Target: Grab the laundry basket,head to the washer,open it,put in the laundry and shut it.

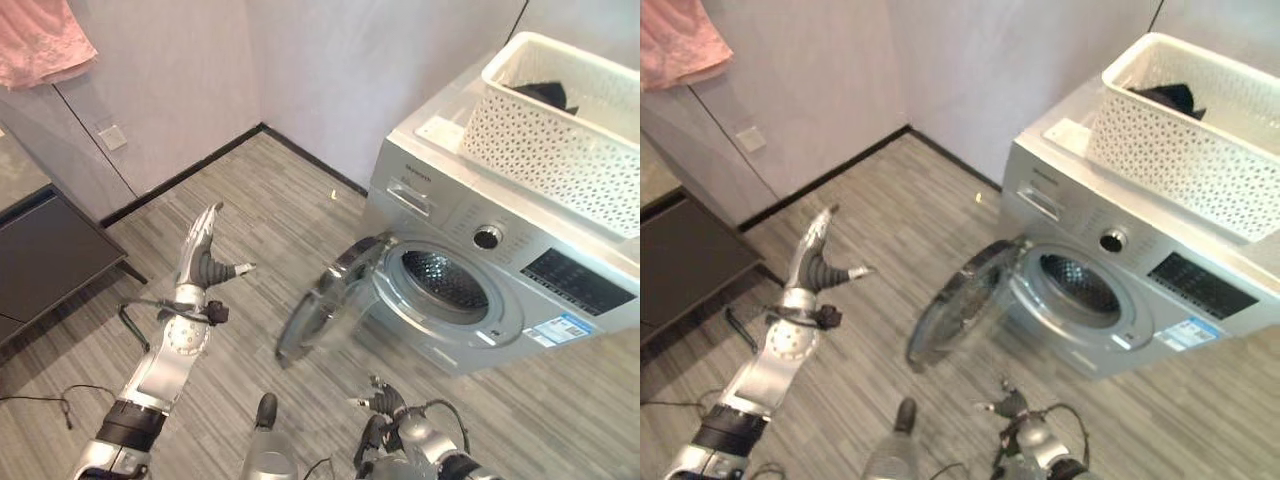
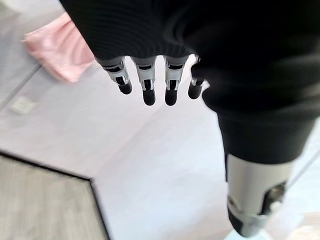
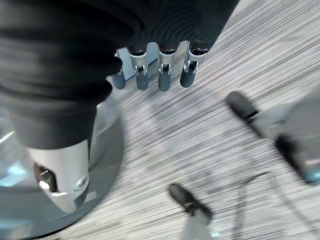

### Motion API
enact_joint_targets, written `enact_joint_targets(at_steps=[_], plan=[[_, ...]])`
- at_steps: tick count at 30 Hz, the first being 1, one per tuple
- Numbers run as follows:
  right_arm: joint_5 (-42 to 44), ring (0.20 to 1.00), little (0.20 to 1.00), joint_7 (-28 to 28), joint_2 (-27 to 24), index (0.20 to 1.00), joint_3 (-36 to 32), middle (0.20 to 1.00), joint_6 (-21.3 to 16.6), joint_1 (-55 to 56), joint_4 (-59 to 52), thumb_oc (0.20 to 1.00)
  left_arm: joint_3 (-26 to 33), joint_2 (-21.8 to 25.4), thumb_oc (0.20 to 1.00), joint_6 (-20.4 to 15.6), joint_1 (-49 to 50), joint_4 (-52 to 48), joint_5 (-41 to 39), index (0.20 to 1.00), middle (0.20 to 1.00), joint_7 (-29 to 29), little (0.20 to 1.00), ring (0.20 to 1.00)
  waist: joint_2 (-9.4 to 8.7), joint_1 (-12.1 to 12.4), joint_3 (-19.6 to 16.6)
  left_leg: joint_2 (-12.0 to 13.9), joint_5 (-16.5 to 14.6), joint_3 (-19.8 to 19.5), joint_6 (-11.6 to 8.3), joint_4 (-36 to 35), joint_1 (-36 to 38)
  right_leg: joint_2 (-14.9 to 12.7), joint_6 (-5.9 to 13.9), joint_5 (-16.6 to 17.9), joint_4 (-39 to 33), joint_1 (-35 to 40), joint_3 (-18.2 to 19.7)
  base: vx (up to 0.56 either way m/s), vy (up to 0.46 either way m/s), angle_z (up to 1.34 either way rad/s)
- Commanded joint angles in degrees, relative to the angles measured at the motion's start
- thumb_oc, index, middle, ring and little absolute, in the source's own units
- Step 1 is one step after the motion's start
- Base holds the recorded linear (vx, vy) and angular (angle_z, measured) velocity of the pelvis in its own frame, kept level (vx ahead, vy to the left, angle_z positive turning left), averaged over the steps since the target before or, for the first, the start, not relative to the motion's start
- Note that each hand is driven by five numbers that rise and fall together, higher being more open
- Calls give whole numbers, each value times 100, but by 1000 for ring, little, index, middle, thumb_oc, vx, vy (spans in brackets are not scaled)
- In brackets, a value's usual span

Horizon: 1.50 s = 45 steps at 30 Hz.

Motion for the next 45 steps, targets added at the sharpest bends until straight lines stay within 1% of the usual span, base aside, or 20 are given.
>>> enact_joint_targets(at_steps=[1,8,12,14,15,17,18,19,20,22,25,27,30,31,33,34,35,37,41,45], plan=[[-134,1000,1000,101,2,1000,-173,1000,-128,-418,-29,1000,-361,11,1000,-406,-615,-64,245,1000,1000,-107,1000,1000,-1,-60,129,-214,-640,404,241,229,189,-314,313,-1122,424,457,46,50,30,6],[-369,1000,1000,80,-44,1000,-247,1000,-91,-353,245,1000,-1098,-109,1000,-568,-1380,-81,-6,1000,1000,-595,1000,1000,54,-276,40,-264,-666,438,282,179,240,-331,353,-1127,440,453,86,50,36,0],[-551,1000,1000,86,-58,1000,-140,1000,-44,-401,510,1000,-1749,-507,1000,-599,-2203,351,-428,1000,1000,-745,1000,1000,68,-400,19,-287,-671,429,300,166,248,-338,363,-1138,467,447,111,42,30,2],[-563,1000,1000,94,-108,1000,-289,1000,33,-495,846,1000,-2245,-864,1000,-704,-2822,347,-1991,1000,1000,-1606,1000,1000,149,-506,37,-307,-676,395,308,144,240,-346,389,-1171,517,430,82,44,37,2],[-564,1000,1000,95,-108,1000,-295,1000,33,-505,848,1000,-2245,-860,1000,-703,-2835,347,-2001,1000,1000,-1612,1000,1000,145,-507,33,-314,-654,391,314,140,218,-351,389,-1150,509,412,78,30,41,10],[-625,1000,1000,240,-136,1000,-316,1000,95,-491,931,1000,-2650,-1242,1000,-462,-2972,235,-4141,1000,1000,-2525,1000,1000,211,-626,37,-317,-650,438,324,121,205,-357,403,-1152,565,347,93,11,49,0],[-643,1000,1000,381,-213,1000,-301,1000,127,-548,981,1000,-3243,-1495,1000,-182,-3393,388,-5212,1000,1000,-3061,1000,1000,257,-724,102,-309,-585,439,329,119,94,-349,400,-1120,637,165,118,-19,36,-7],[-643,1000,1000,381,-213,1000,-302,1000,127,-548,981,1000,-3243,-1496,1000,-182,-3394,389,-5212,1000,1000,-3061,1000,1000,257,-725,97,-310,-584,438,329,120,88,-350,400,-1119,637,160,118,-89,26,-1],[-682,1000,1000,463,-367,1000,-261,1000,164,-739,988,1000,-3920,-1330,1000,-10,-3884,517,-5331,1000,1000,-3447,1000,1000,269,-814,246,-292,-542,472,323,129,-9,-330,408,-1090,707,-16,181,-88,17,-1],[-663,1000,1000,448,-423,1000,-184,1000,181,-983,1027,1000,-4222,-1201,1000,84,-3980,822,-5388,1000,1000,-3479,1000,1000,249,-891,374,-281,-476,503,326,141,-148,-330,412,-1011,726,-208,241,-97,21,-20],[-554,1000,1000,422,-460,1000,-123,1000,165,-1179,1022,1000,-4370,-1409,1000,217,-4140,1663,-4970,1000,1000,-3521,1000,1000,203,-963,514,-277,-442,562,332,144,-255,-311,414,-952,736,-385,351,-47,19,-26],[-469,1000,1000,429,-508,1000,-113,1000,165,-1312,1024,1000,-4465,-1519,1000,242,-4314,2488,-3878,1000,1000,-3479,1000,1000,155,-1022,617,-267,-406,626,333,150,-338,-300,418,-893,732,-510,439,-32,23,-15],[-135,1000,1000,338,-627,1000,-257,1000,165,-1426,1016,1000,-4633,-1778,1000,289,-4509,4483,-854,1000,1000,-3007,1000,1000,67,-1095,821,-263,-378,698,354,143,-442,-299,424,-822,717,-685,549,-36,42,-16],[502,1000,1000,159,-645,1000,-458,1000,35,-1525,882,1000,-4833,-2001,1000,313,-5024,6123,625,1000,1000,-2546,1000,1000,-17,-1207,955,-251,-371,765,346,144,-464,-271,426,-796,729,-762,642,-35,44,-14],[756,1000,1000,58,-673,1000,-534,1000,-92,-1520,766,1000,-4768,-1987,1000,314,-5278,6518,907,1000,1000,-2394,1000,1000,-53,-1246,1014,-245,-359,789,343,139,-494,-253,432,-774,721,-810,691,-35,32,-21],[882,1000,1000,-94,-804,1000,-624,1000,-264,-1357,440,1000,-4611,-1656,1000,402,-5520,6821,1293,1000,1000,-2046,1000,1000,-86,-1281,1078,-244,-328,812,347,115,-567,-261,441,-724,670,-886,703,-38,23,-19],[882,1000,1000,-94,-805,1000,-623,1000,-262,-1356,439,1000,-4610,-1656,1000,402,-5519,6821,1293,1000,1000,-2046,1000,1000,-85,-1282,1074,-244,-328,811,347,116,-570,-261,441,-724,670,-889,702,-38,11,-15],[919,1000,1000,-254,-959,1000,-852,1000,-415,-1026,182,1000,-4146,-1154,1000,544,-5693,6938,1393,1000,1000,-1571,1000,1000,-108,-1279,1187,-244,-305,794,342,92,-642,-282,451,-695,643,-950,653,-41,-8,-2],[1012,1000,1000,-345,-919,1000,-998,1000,-491,-751,176,1000,-3598,-980,1000,632,-5464,6607,1330,1000,1000,-1008,1000,1000,-103,-1257,1281,-257,-292,745,337,76,-703,-305,464,-666,592,-971,598,-32,-8,1],[1158,1000,1000,-362,-878,1000,-1123,1000,-465,-661,327,1000,-3560,-1071,1000,740,-5156,6408,1570,1000,1000,-941,1000,1000,-88,-1231,1281,-260,-302,719,336,65,-714,-317,465,-669,552,-949,553,-6,-2,2]])
